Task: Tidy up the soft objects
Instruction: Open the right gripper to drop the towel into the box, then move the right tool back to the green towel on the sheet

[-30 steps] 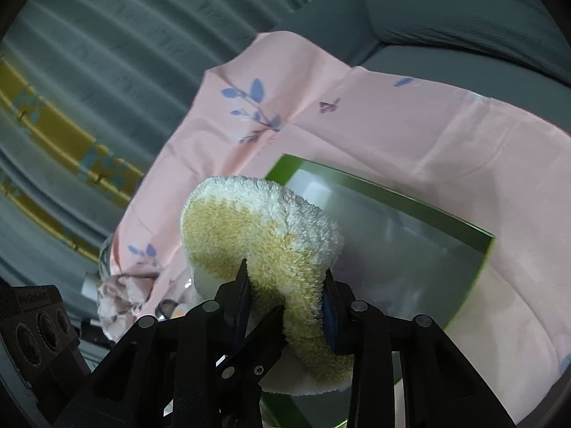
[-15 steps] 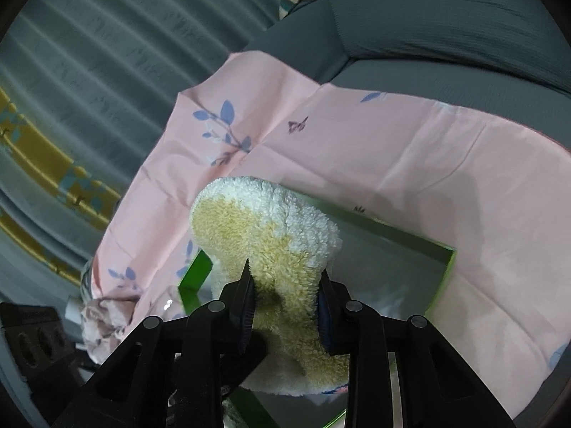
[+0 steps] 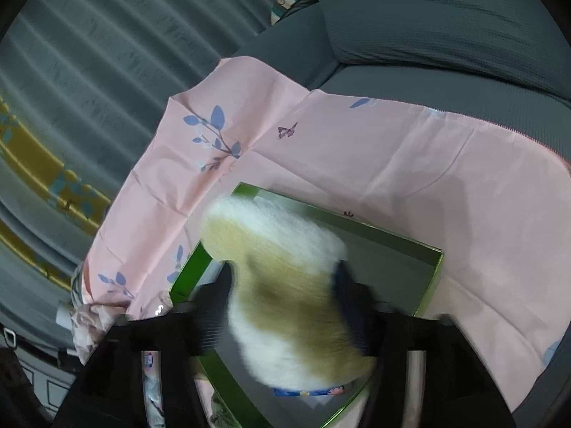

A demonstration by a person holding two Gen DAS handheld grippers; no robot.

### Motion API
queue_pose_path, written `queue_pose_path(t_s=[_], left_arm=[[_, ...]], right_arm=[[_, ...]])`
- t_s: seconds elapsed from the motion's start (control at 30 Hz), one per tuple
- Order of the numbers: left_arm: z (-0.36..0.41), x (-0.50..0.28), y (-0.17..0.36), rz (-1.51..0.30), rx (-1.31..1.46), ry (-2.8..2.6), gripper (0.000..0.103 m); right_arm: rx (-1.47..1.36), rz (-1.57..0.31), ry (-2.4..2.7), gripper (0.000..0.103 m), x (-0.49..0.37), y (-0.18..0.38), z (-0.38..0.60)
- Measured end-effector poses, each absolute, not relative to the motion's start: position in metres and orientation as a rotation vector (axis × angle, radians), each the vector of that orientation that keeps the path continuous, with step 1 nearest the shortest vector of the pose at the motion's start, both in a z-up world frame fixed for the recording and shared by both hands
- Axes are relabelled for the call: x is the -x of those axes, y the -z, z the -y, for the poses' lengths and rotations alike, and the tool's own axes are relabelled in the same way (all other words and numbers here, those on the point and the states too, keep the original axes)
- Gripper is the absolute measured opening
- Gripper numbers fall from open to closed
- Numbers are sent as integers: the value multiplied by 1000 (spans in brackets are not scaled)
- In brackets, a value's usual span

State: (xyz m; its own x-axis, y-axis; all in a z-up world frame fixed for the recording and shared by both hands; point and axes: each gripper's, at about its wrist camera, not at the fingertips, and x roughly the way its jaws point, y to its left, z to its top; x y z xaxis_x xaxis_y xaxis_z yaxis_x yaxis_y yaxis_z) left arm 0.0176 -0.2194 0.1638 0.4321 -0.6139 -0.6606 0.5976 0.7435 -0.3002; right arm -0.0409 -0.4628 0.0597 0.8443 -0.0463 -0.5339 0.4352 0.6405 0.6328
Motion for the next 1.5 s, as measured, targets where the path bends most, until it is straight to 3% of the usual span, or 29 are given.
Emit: queue_pose_path(t_s=[0.13, 0.23, 0.43, 0.57, 0.63, 0.67, 0.7, 0.77, 1.2, 1.5], left_arm=[[188, -19, -156, -828, 39, 669, 73], [174, -18, -133, -863, 36, 628, 82], [178, -20, -58, -1022, 24, 584, 80], [183, -25, -29, -1082, 58, 574, 65], [181, -28, -22, -1096, 107, 572, 47], [179, -29, -20, -1094, 120, 556, 25], [178, -30, -18, -1092, 124, 545, 13], [171, -29, -19, -1083, 155, 544, 10], [43, -15, -87, -896, 284, 290, 8], [2, -12, -52, -968, 280, 178, 8]], right_arm=[[-801, -477, 296, 80, 47, -71, 457], [-787, -472, 276, 84, 51, -77, 451], [-753, -457, 211, 85, 53, -89, 436], [-675, -487, 181, 85, 45, -95, 418], [-656, -511, 135, 85, 38, -95, 409], [-652, -524, 110, 85, 34, -95, 404], [-649, -533, 93, 85, 31, -95, 401], [-643, -553, 72, 85, 26, -95, 394], [-514, -668, -227, 85, 1, -107, 307], [-350, -850, -450, 85, -21, -83, 193]])
